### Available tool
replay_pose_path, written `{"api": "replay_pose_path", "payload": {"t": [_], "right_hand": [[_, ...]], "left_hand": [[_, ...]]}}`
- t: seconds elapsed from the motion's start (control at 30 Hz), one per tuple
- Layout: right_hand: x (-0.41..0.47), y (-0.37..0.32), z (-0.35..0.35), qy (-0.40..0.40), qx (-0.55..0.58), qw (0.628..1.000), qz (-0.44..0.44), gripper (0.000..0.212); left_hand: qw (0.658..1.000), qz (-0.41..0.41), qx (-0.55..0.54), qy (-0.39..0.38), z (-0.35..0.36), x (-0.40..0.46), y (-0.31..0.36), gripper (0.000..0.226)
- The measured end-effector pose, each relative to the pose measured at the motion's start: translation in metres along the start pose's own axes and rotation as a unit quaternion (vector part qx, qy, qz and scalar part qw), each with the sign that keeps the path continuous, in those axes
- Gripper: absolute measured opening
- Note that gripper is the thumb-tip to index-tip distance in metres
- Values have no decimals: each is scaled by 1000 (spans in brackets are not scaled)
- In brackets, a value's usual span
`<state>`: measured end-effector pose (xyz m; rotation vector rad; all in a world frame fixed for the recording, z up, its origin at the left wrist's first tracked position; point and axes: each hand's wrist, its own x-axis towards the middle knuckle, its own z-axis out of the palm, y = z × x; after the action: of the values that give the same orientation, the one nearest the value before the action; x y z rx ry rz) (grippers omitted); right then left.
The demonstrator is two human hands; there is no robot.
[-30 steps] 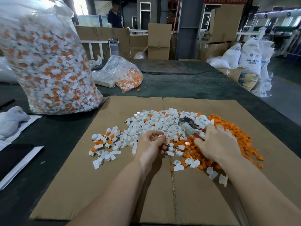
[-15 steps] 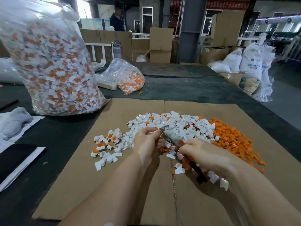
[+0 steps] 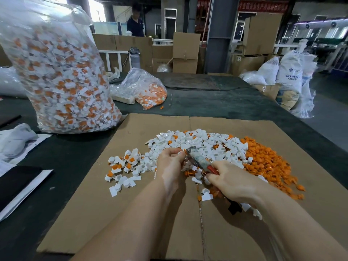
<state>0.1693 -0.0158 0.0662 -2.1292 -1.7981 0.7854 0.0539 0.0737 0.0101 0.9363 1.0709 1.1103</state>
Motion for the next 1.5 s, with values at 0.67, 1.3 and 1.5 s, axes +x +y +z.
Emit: {"api": "replay_pose_path", "payload": {"t": [0.67, 1.3, 1.5], "right_hand": [[29, 73, 12, 298, -170, 931, 125, 63], [33, 28, 75, 372, 20, 909, -190, 3], [29, 33, 75, 418, 74, 890, -170, 14]], "left_hand": [[949, 143, 265, -96, -18, -12, -21, 24], [939, 165, 271, -133, -21, -18, -31, 35], [939, 183, 260, -129, -20, -18, -31, 33]]}}
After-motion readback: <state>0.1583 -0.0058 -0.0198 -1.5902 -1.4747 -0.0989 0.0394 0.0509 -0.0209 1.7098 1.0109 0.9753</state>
